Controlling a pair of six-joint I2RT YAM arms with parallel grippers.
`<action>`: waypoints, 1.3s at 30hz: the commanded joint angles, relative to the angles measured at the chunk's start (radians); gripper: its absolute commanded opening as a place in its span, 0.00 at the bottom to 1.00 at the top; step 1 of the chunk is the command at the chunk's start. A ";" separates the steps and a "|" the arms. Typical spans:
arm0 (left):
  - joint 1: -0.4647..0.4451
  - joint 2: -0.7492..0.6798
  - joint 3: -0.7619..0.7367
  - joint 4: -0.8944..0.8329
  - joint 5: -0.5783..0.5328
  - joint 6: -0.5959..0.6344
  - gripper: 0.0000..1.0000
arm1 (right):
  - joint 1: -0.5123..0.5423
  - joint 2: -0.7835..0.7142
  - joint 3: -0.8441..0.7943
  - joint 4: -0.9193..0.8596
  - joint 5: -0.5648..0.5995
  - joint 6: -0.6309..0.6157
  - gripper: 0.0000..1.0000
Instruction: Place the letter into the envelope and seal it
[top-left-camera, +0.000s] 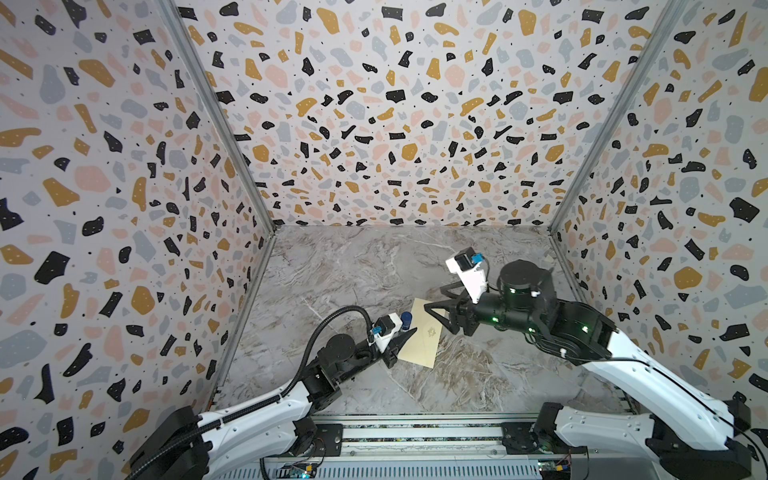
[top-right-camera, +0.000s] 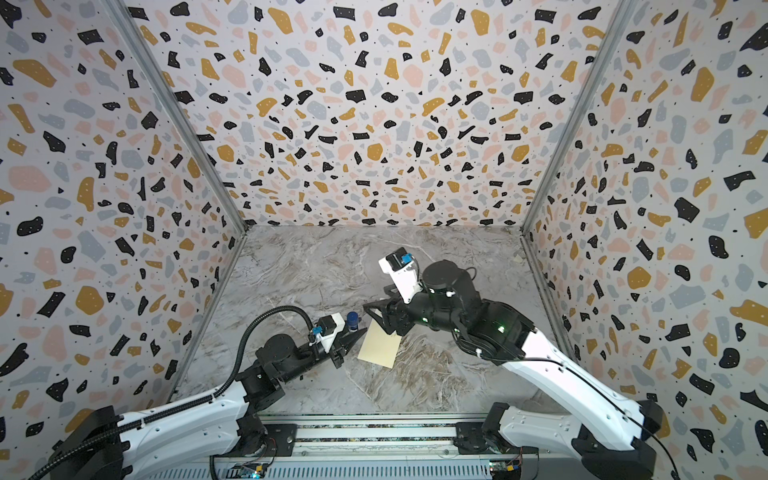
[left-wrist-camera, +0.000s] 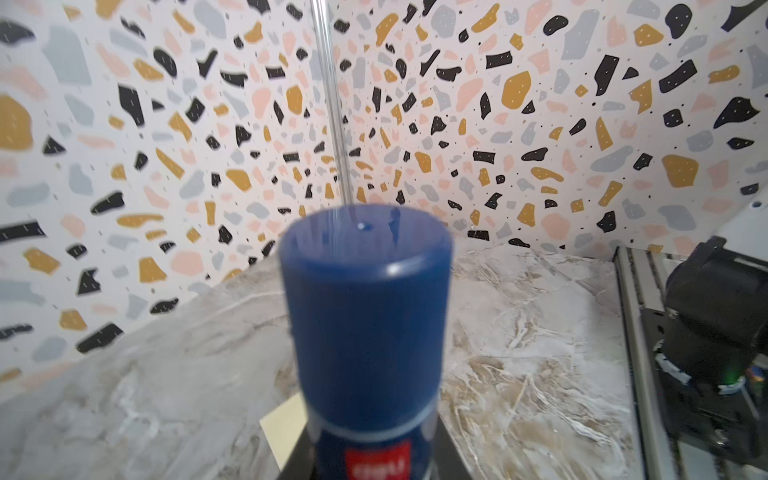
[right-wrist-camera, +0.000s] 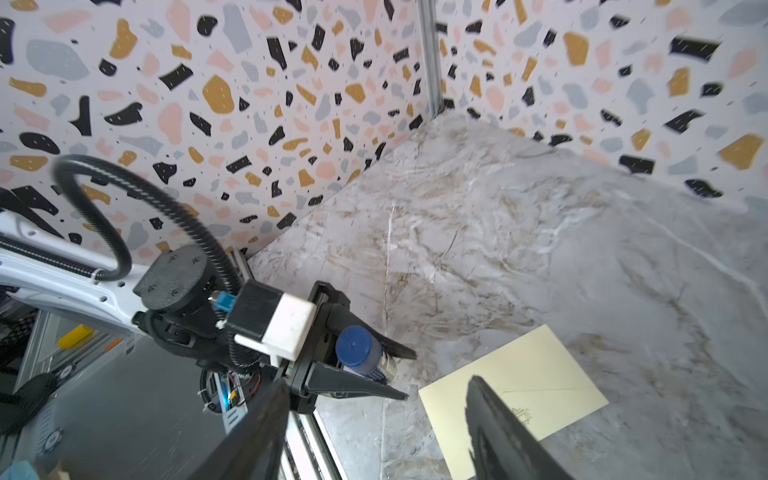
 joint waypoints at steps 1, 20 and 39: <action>-0.004 -0.017 0.102 -0.149 -0.050 -0.174 0.00 | -0.012 -0.068 -0.056 0.010 0.104 -0.046 0.71; 0.154 0.317 0.417 -0.719 -0.180 -0.329 0.00 | -0.097 -0.085 -0.278 0.020 0.136 -0.008 0.90; 0.208 0.515 0.401 -0.663 -0.232 -0.380 0.00 | -0.174 0.022 -0.440 0.067 0.181 0.152 0.99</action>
